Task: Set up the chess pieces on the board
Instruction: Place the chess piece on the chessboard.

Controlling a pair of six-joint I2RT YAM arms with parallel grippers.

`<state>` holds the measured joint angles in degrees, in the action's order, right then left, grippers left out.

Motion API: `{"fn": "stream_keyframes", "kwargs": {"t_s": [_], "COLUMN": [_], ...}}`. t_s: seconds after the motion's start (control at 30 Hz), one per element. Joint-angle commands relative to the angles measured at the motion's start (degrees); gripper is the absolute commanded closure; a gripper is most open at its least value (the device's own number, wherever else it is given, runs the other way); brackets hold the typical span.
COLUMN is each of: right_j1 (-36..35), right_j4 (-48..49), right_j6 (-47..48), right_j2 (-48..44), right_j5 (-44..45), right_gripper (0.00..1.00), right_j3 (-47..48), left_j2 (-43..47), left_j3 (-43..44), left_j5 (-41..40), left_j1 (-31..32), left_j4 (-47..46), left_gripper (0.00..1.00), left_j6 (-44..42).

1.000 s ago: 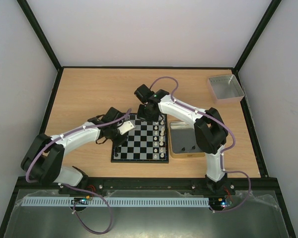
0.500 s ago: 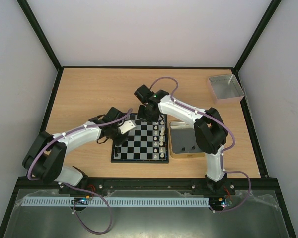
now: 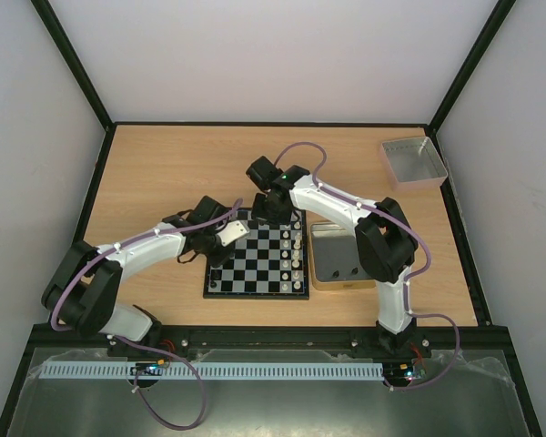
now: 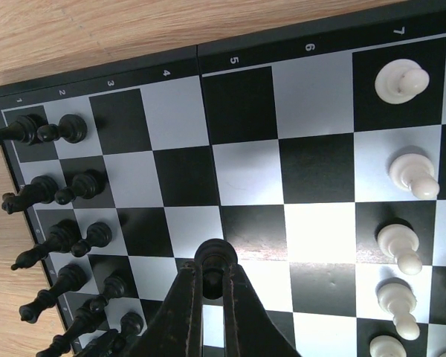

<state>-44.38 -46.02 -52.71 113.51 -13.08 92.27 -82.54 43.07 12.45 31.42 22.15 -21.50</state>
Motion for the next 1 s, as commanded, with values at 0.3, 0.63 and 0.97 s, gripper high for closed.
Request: {"fn": "stream_keyframes", "kwargs": {"t_s": [0.3,0.63,0.97], "right_j1": [-0.4,-0.4,-0.4], "right_j4": [0.2,0.3,0.1], "right_j6": [-0.1,-0.2,0.1], "right_j2": [-1.2,-1.5,-1.4], "right_j5": [0.1,0.1,0.2], "right_gripper": [0.98,0.98,0.98], "right_j3": [-1.4,-2.7,-2.8], "left_j2": [-0.4,-0.1,0.3], "left_j3": [0.2,0.2,1.2], "left_j5": [-0.5,-0.3,0.9], "left_j1": [-1.1,-1.2,-1.1], "left_j4": [1.4,1.8,2.5], "left_gripper": [0.95,0.86,0.82], "left_j6": [-0.9,-0.8,-0.7]}}
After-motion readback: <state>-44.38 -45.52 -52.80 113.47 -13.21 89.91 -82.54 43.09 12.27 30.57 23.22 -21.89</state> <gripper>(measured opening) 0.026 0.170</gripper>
